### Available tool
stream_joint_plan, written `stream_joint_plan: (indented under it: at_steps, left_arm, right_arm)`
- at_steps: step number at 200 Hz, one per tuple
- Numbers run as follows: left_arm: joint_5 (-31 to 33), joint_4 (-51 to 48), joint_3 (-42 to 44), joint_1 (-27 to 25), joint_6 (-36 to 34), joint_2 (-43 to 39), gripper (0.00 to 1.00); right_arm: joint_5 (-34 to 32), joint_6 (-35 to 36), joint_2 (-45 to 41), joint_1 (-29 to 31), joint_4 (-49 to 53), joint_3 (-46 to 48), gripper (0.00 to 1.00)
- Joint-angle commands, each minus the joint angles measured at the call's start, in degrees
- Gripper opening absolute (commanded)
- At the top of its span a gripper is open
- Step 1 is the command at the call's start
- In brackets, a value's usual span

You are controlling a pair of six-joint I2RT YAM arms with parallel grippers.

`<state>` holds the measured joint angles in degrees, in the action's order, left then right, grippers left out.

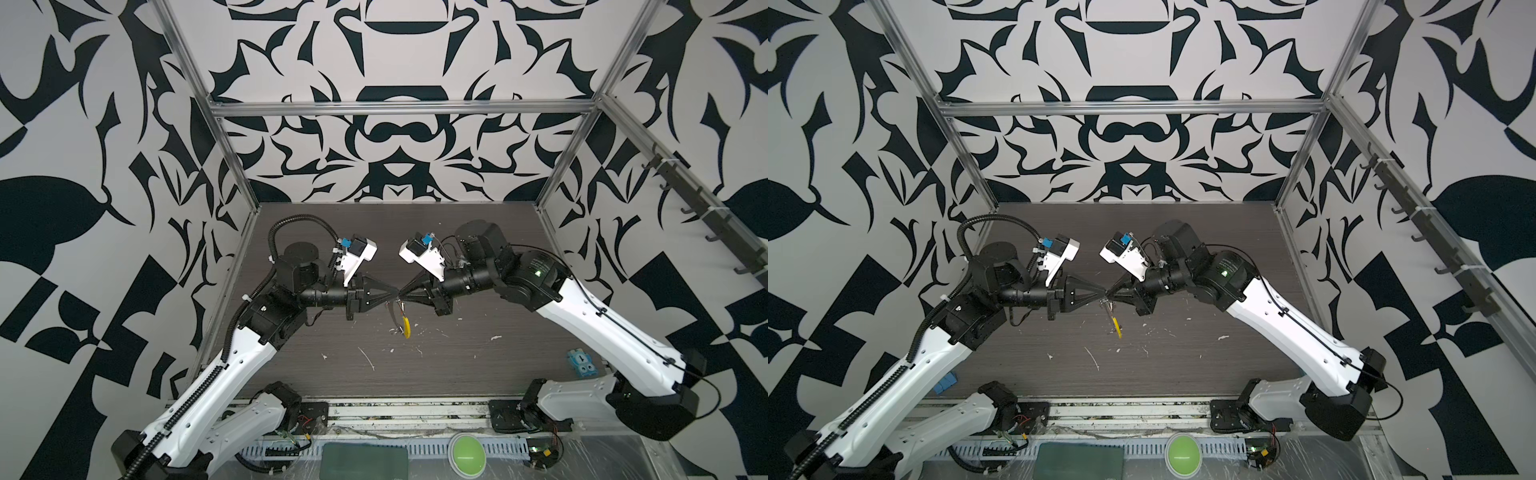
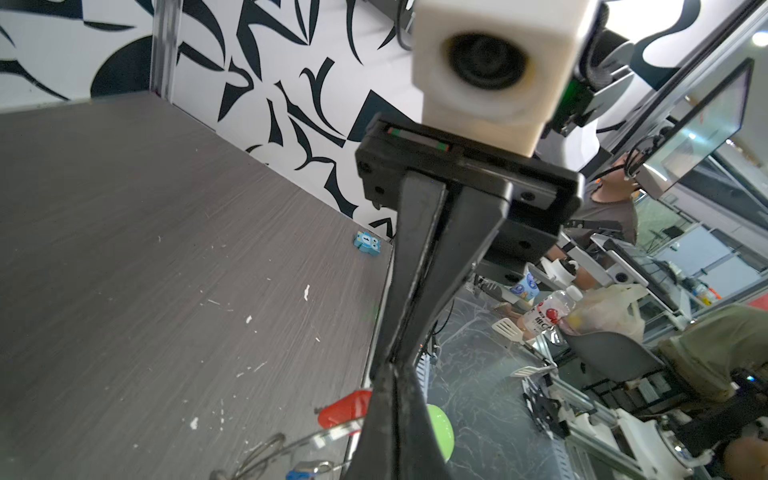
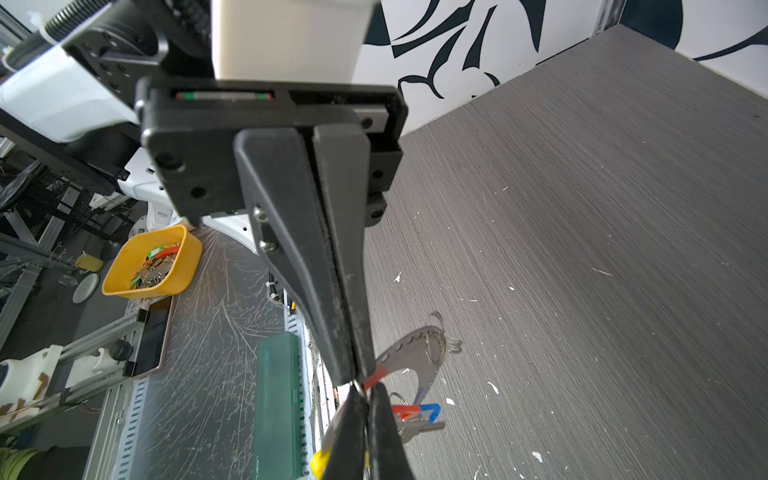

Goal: Remove the keys from the keyring

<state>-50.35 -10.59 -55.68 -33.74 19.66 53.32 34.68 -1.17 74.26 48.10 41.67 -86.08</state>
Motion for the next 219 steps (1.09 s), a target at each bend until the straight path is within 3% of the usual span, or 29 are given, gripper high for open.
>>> stream_joint_plan:
  at_steps: [1,19,48,64,85,136,219]
  left_arm:
    - [-2.11,1.69,-0.19,-0.15,0.85,-0.23,0.00]
    - [-1.44,3.54,0.41,-0.14,1.75,-0.63,0.00]
    - [2.08,7.45,2.27,-0.14,2.81,-2.95,0.00]
    - [4.83,9.77,3.44,-0.14,2.97,-4.94,0.00]
    - [8.44,14.85,5.91,-0.14,4.33,-7.87,0.00]
    - [14.33,23.36,9.28,-0.19,8.01,-10.91,0.00]
    - [14.14,27.89,11.02,-0.19,11.73,-11.47,0.00]
  right_arm:
    - [-0.97,-1.06,-1.24,-0.02,-6.47,-0.90,0.00]
    - [-1.08,-1.60,-1.53,-0.05,-7.67,-0.34,0.01]
    - [-3.26,-1.96,-4.00,-0.02,-11.17,2.14,0.32]
    - [-6.06,-2.12,-6.65,-0.02,-14.10,4.89,0.39]
    - [-9.35,-3.09,-10.58,-0.02,-19.86,10.28,0.42]
    - [-10.10,-3.34,-13.51,2.82,-28.55,17.82,0.50]
    - [-15.70,-2.26,-10.66,7.84,-36.13,19.89,0.52]
